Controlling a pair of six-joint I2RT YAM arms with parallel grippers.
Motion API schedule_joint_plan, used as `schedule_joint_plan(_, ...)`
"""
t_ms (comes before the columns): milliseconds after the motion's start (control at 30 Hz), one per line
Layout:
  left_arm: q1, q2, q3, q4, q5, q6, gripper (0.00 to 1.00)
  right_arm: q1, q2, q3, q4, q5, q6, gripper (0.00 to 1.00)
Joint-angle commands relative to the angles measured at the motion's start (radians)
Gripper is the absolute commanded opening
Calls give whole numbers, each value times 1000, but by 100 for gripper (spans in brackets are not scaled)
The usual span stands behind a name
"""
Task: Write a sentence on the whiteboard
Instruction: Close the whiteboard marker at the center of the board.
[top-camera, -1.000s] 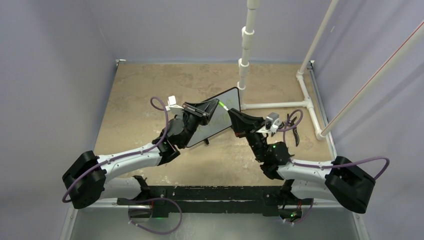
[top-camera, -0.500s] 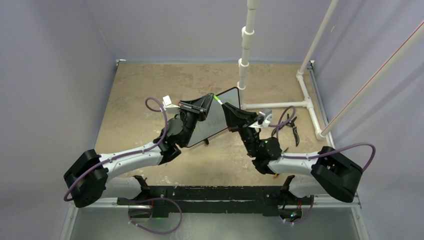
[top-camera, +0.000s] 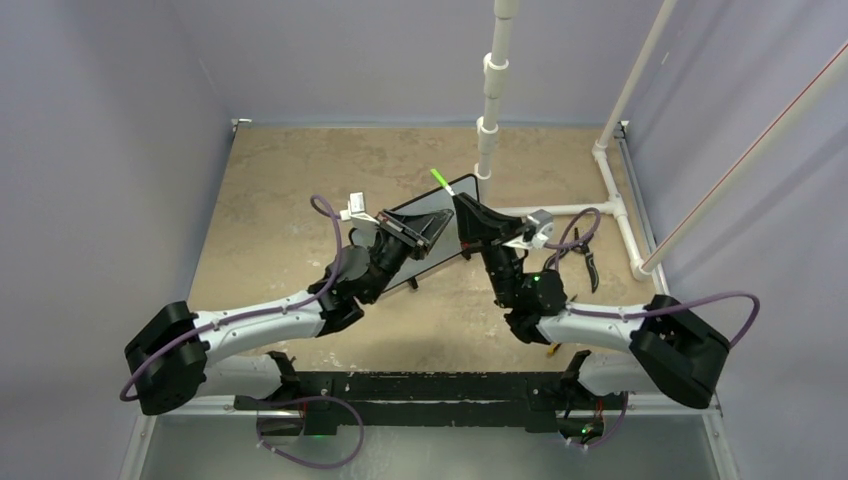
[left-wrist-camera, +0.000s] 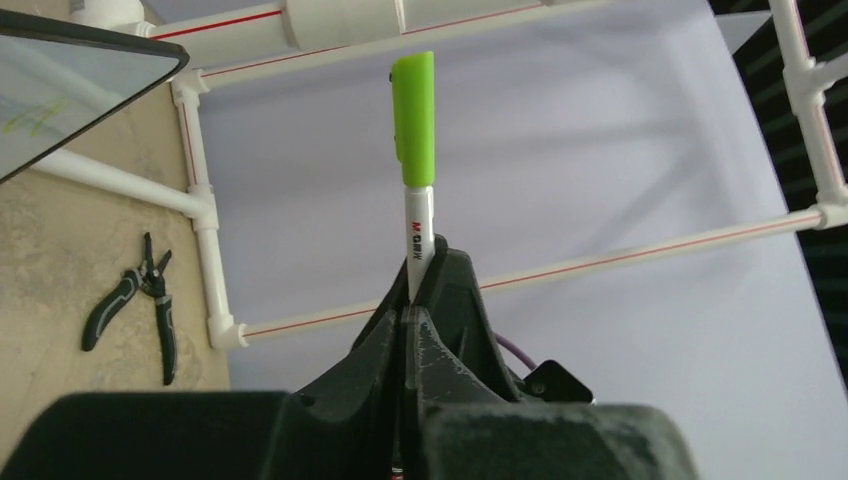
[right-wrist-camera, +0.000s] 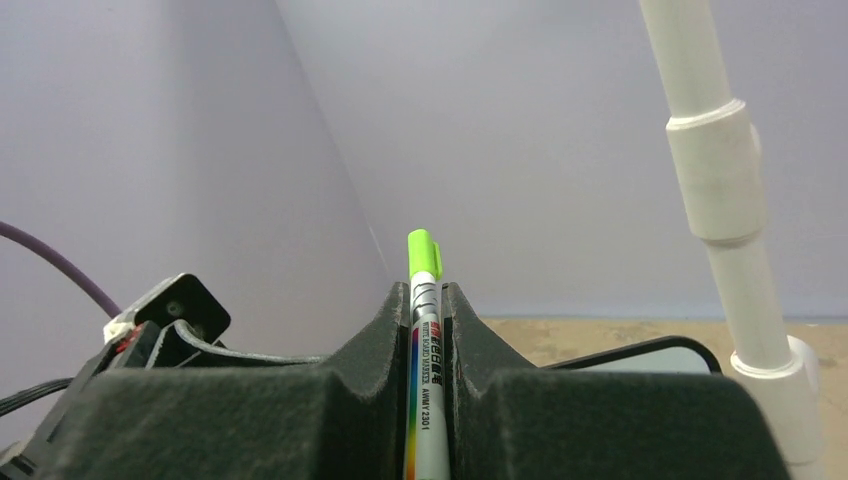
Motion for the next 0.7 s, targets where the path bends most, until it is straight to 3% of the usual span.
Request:
schedule_joint_plan(0, -6, -67, 67, -24, 67, 137, 11, 3, -133, -21, -2, 7, -7, 0)
schedule_joint_plan(200, -2, -117, 149, -151, 105, 326, 54, -2, -312, -34, -231, -2, 31, 0)
schedule_joint_plan(400, 55, -136, 268, -327, 309, 546, 82, -86, -453, 22, -563, -204, 169, 0)
schedule_joint_plan(567, 111, -161, 351, -533, 418, 667, 88, -302, -526, 2, -642, -565, 334, 0)
schedule_joint_plan(667, 140, -188, 355, -607, 465, 704, 88, -361, -555, -4, -661, -699, 389, 0)
